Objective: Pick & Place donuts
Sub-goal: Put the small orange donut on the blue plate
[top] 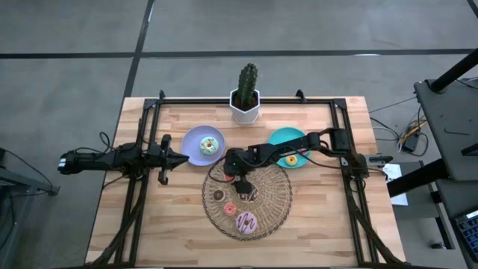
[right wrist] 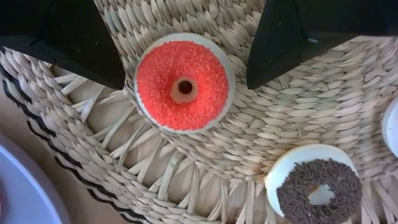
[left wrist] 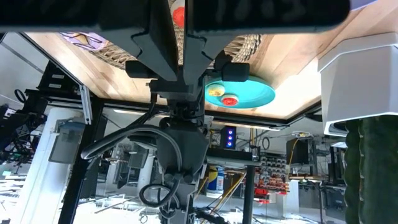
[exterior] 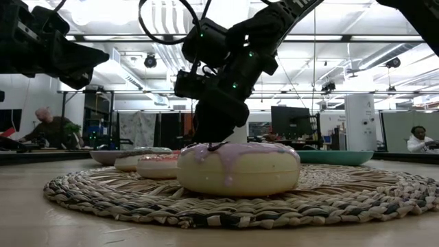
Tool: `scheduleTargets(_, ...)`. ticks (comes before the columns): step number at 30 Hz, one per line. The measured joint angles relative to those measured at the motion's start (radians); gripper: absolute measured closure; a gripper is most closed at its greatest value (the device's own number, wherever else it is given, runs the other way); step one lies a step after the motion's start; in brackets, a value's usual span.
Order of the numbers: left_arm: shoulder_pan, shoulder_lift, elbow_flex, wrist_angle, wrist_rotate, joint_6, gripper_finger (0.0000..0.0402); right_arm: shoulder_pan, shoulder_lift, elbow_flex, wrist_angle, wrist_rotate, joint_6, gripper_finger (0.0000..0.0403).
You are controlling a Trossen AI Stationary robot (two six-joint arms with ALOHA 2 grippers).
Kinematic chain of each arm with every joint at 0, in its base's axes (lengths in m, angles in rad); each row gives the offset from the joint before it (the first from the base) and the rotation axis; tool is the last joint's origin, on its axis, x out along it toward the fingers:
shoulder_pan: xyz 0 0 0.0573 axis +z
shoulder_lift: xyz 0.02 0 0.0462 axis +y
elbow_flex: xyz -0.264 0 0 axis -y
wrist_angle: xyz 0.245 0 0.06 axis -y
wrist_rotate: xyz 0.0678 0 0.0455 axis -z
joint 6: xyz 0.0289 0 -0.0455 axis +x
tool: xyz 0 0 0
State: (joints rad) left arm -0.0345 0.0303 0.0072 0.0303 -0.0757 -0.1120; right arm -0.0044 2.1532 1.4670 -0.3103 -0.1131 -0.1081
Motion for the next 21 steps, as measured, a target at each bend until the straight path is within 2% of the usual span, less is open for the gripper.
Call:
scheduleTargets(13,0.0,0.0,0.0,0.0,0.0,0.0,0.0402,-0.001,0.0,0.0,0.001,0.0,0.002,0.008)
scheduleTargets(21,0.0,0.0,0.0,0.0,0.0,0.0,0.0402,-0.001,0.0,0.0,0.002,0.004,0.003,0.0135)
